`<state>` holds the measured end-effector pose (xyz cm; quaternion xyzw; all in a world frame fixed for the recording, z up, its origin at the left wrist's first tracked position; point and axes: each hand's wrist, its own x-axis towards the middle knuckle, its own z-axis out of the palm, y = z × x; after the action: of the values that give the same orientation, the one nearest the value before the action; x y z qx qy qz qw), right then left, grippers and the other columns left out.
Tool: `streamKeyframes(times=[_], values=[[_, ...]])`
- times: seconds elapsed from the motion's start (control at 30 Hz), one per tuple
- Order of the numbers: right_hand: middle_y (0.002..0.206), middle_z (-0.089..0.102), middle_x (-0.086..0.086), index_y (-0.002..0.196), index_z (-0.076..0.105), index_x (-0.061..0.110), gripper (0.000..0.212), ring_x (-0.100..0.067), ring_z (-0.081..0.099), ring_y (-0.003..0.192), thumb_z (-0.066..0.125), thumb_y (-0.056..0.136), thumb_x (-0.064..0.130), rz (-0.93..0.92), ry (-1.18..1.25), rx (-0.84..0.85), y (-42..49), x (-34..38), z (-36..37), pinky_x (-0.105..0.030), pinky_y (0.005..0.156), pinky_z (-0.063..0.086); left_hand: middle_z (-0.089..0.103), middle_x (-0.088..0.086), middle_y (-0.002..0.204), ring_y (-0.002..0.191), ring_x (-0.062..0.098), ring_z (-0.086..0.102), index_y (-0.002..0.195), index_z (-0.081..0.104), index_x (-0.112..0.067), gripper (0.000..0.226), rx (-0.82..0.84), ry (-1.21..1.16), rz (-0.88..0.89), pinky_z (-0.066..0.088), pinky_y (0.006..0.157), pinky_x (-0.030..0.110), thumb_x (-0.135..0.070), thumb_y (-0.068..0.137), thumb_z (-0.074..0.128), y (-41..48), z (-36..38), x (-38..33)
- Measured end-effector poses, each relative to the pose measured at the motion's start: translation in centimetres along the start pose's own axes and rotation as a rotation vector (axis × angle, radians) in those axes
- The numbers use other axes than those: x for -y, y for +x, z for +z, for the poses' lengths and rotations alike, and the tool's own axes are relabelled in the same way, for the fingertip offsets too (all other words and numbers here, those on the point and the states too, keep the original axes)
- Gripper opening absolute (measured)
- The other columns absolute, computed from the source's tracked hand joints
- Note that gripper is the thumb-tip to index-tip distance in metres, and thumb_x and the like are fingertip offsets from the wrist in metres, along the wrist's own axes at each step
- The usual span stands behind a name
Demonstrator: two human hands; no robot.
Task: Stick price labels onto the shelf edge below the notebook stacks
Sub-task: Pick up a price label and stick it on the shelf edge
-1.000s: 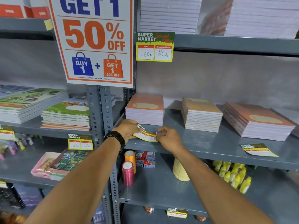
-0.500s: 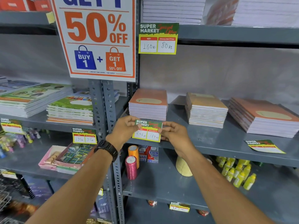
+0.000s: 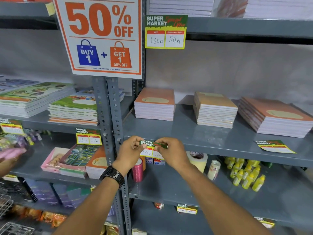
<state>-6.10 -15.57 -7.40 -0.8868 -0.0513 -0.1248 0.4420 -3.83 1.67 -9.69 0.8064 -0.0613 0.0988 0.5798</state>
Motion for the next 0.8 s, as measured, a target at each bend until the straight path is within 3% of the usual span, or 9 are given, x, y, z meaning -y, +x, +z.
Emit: streamKeyframes(times=[0.17, 0.37, 0.6, 0.8], values=[[0.096, 0.075, 0.005, 0.101, 0.073, 0.024, 0.016, -0.014, 0.066, 0.085, 0.066, 0.087, 0.028, -0.064, -0.26, -0.003, 0.66, 0.76, -0.09, -0.025, 0.069, 0.049, 0.064, -0.003, 0.08, 0.075, 0.013, 0.059, 0.09, 0.063, -0.017, 0.008, -0.034, 0.054, 0.004, 0.05, 0.071, 0.026, -0.012, 0.087, 0.069, 0.57, 0.16, 0.26], [0.092, 0.074, 0.003, 0.095, 0.074, 0.021, 0.015, -0.014, 0.063, 0.078, 0.069, 0.086, 0.032, -0.05, -0.299, -0.08, 0.73, 0.91, 0.36, -0.023, 0.063, 0.042, 0.066, -0.005, 0.08, 0.074, 0.011, 0.062, 0.088, 0.063, -0.019, 0.009, -0.069, 0.099, 0.022, 0.046, 0.066, 0.019, -0.011, 0.088, 0.068, 0.56, 0.35, 0.34], [0.086, 0.074, 0.003, 0.088, 0.07, 0.021, 0.013, -0.016, 0.064, 0.075, 0.072, 0.083, 0.032, -0.022, -0.316, -0.107, 0.93, 1.05, 0.67, -0.022, 0.055, 0.036, 0.069, 0.002, 0.083, 0.079, 0.018, 0.065, 0.089, 0.064, -0.015, 0.007, -0.077, 0.14, 0.028, 0.052, 0.071, 0.026, -0.009, 0.087, 0.068, 0.7, 0.52, 0.56], [0.085, 0.07, -0.001, 0.083, 0.061, 0.019, 0.018, -0.023, 0.062, 0.077, 0.068, 0.085, 0.036, -0.087, -0.436, -0.114, 1.07, 0.68, 0.77, -0.028, 0.06, 0.04, 0.069, 0.004, 0.086, 0.083, 0.02, 0.065, 0.087, 0.064, -0.015, 0.007, -0.134, 0.246, 0.098, 0.054, 0.076, 0.035, -0.009, 0.086, 0.068, 0.76, 0.82, 0.59]])
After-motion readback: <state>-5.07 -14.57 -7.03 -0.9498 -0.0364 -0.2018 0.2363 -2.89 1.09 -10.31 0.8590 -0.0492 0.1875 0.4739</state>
